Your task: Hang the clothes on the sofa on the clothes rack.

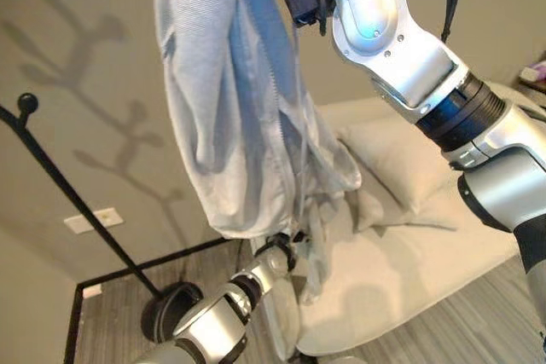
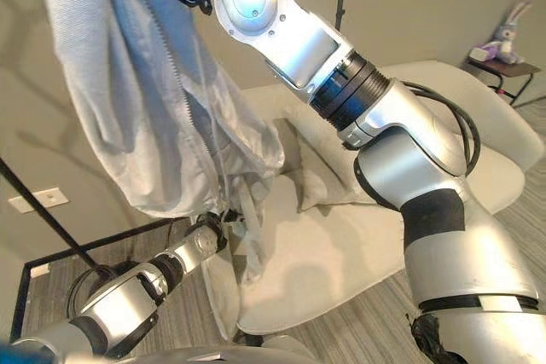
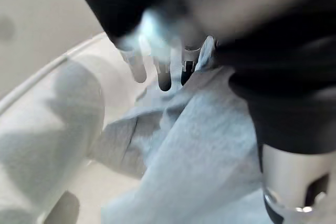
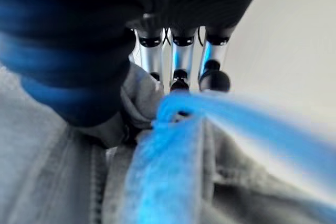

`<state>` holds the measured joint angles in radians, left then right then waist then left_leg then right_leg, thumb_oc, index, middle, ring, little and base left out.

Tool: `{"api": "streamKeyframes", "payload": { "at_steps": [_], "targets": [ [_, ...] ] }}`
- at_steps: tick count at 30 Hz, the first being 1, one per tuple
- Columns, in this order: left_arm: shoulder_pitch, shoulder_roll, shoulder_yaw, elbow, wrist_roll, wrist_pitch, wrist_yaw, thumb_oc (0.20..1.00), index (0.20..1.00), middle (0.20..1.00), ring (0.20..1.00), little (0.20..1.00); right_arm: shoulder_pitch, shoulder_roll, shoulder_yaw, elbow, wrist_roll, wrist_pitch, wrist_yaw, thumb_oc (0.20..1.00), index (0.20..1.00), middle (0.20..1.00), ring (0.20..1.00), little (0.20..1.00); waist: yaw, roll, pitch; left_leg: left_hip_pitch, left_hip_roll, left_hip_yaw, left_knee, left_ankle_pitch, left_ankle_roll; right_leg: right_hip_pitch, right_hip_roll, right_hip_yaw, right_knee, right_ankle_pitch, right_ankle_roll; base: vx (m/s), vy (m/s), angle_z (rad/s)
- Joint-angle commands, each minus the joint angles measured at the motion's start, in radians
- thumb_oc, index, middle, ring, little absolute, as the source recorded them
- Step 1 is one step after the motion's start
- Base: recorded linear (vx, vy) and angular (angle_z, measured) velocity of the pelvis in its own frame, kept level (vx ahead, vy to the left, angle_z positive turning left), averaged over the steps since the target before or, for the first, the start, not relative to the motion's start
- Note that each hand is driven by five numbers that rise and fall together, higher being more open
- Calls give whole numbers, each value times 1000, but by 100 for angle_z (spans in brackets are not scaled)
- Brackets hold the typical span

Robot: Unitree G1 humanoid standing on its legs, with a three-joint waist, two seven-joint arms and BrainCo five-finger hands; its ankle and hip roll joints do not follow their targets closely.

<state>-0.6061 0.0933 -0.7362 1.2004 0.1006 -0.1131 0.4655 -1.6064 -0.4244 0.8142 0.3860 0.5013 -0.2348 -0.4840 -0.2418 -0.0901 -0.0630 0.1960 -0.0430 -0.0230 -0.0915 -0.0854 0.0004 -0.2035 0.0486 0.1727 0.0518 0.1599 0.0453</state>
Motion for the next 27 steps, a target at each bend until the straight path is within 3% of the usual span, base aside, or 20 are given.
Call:
{"api": "streamKeyframes", "payload": {
  "at_steps": [1,7,8,9,10,18,27],
  "targets": [
    [-69,-2,71,111,-36,-3,32,1000,1000,1000,1000,1000,-170,14,-37,169,150,-55,18,200,200,200,200,200,-7,-53,-34,48,-18,8,4,-85,27,-24,-1,79,-38,80,105,28,-1,-39],
    [-58,-16,102,113,-140,-7,-10,1000,1000,1000,1000,1000,-178,31,10,185,207,-34,57,200,200,200,200,200,-12,-59,-47,57,-13,23,4,-88,27,-8,9,93,-46,84,106,12,-6,-11],
    [-58,-16,102,113,-140,-7,-10,881,881,881,881,881,-179,31,10,185,207,-34,58,200,200,200,200,200,-12,-59,-47,57,-13,23,4,-88,27,-8,9,93,-46,84,106,0,0,0],
    [-47,-27,105,112,-174,-10,-29,498,498,498,498,498,-187,32,9,206,219,-31,58,200,200,200,200,200,-8,-61,-46,56,-13,21,4,-87,28,-6,9,91,-47,86,105,0,0,0],
    [-52,-38,104,97,-200,-14,-44,200,200,200,200,200,-181,35,5,221,225,-29,61,200,200,200,200,200,-4,-62,-44,55,-13,17,4,-87,28,-5,8,91,-48,86,105,0,0,0],
    [-54,-85,67,50,-252,-34,-98,200,200,200,200,200,-159,54,-3,189,210,-28,53,200,200,200,200,200,-6,-52,-36,53,-15,13,4,-87,33,-1,6,90,-48,88,107,-4,-1,0],
    [-72,-58,83,5,-302,-56,-92,200,200,200,200,200,-153,53,-14,192,174,-20,43,200,200,200,200,200,12,-47,-25,54,-16,1,4,-83,35,1,-2,84,-44,86,106,-10,5,2]
  ]
}}
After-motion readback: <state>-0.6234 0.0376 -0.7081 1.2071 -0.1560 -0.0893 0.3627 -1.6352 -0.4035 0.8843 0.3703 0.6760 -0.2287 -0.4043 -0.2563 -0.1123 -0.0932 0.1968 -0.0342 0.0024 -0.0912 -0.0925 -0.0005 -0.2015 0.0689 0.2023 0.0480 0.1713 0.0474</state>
